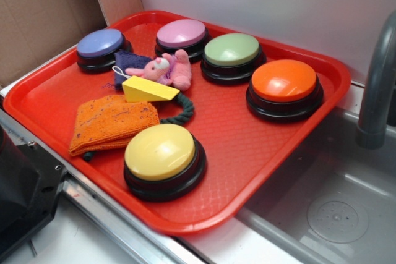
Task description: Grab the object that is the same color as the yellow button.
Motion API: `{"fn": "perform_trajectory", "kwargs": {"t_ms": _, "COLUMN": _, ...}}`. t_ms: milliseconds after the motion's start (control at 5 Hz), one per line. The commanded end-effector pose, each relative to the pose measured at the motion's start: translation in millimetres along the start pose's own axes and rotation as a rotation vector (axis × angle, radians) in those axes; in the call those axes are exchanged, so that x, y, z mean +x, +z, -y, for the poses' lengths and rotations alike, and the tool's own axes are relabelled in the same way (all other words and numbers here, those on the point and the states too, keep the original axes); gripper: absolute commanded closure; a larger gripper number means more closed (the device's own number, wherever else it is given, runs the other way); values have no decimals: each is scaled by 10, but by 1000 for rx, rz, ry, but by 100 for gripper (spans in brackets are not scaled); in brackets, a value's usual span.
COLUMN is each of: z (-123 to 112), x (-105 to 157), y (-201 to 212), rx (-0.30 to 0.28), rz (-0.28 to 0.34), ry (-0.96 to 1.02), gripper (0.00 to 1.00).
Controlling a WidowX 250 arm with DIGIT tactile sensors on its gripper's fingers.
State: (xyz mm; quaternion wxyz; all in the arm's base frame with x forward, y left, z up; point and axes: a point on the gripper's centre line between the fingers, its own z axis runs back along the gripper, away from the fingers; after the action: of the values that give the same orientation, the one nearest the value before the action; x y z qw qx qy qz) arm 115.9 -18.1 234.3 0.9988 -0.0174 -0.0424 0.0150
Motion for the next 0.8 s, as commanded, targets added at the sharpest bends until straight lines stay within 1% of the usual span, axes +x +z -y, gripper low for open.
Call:
{"fn": "perform_trajectory", "kwargs": {"t_ms": 0, "z": 0, "x": 0, "y": 0, "rx": 0, "rz": 0, "ry": 0, "gripper": 0}}
{"fn": "perform_trajectory", "kwargs": {"t_ms": 200, "z": 33, "x": 160, "y": -168, "rx": 21, "rz": 26, "ry": -21, "gripper": 0}}
{"fn": "perform_trajectory", "kwargs": {"t_ms": 400, "z": 6, "x": 319, "y": -385, "rx": 22, "rz": 27, "ry": -106, "gripper": 0}}
{"fn": "perform_trajectory", "kwargs": {"t_ms": 600, "z": -22, "x": 487, "y": -707, "rx": -8, "rz": -32, "ry": -219, "gripper": 0}}
